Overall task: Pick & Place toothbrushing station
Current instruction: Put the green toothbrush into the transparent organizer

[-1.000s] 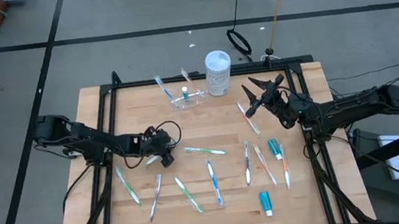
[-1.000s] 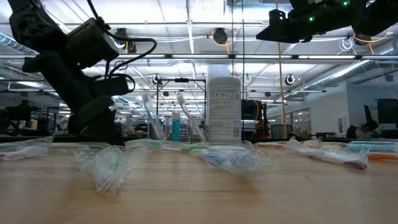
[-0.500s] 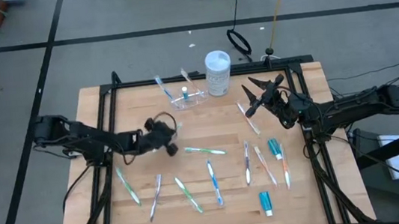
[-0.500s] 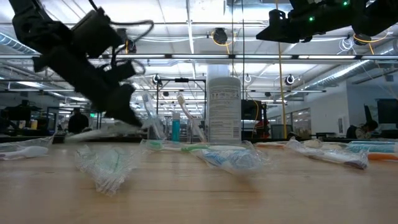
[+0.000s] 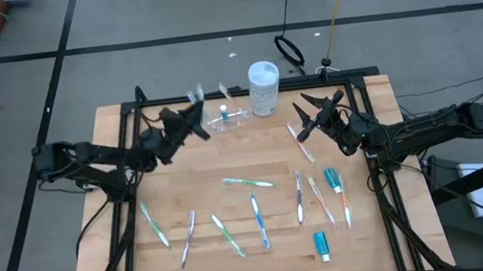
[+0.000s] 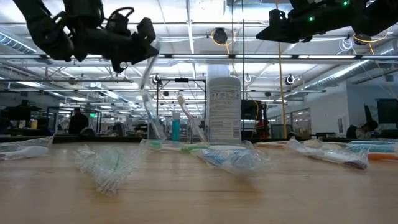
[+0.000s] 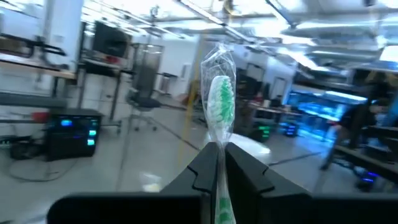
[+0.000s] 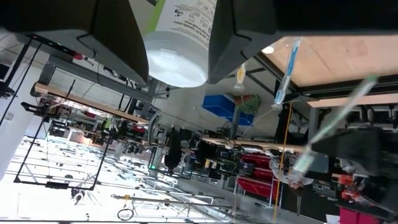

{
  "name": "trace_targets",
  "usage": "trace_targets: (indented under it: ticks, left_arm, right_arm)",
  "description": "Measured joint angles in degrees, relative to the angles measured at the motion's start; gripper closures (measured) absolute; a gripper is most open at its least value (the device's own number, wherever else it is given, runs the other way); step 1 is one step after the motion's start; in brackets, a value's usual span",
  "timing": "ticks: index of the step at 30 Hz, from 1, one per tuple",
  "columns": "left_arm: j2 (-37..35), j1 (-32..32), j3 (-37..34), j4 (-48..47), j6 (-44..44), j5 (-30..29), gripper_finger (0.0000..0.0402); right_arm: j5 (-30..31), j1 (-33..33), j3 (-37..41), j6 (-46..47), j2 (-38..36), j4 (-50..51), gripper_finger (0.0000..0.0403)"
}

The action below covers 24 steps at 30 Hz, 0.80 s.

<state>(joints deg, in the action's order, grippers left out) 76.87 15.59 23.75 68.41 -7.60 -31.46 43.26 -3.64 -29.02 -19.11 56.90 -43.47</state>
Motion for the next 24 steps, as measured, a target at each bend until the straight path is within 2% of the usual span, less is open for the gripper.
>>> trace_targets:
  ticks: [5,10,16,24]
  left_arm:
    - [3.66,6.52,0.04,-1.01,-1.54,0.19,0.0395]
    - [10.36,10.64,1.68,2.86,-2.13,5.6,0.0386]
    - [17.78,12.15,7.62,8.34,2.46,10.51,0.0397]
    - [25.02,12.14,12.37,2.26,7.34,10.5,0.0385]
  right_arm:
    - [-0.02,0.0,-0.01,-0.01,0.0,-0.09,0.0245]
    - [-0.02,-0.02,-0.02,0.0,0.0,-1.41,0.0245]
    - [-0.02,-0.11,-0.04,-0.18,0.0,-1.57,0.0245]
    - [0.0,-0.11,-0.04,-0.13,0.0,-0.2,0.0245]
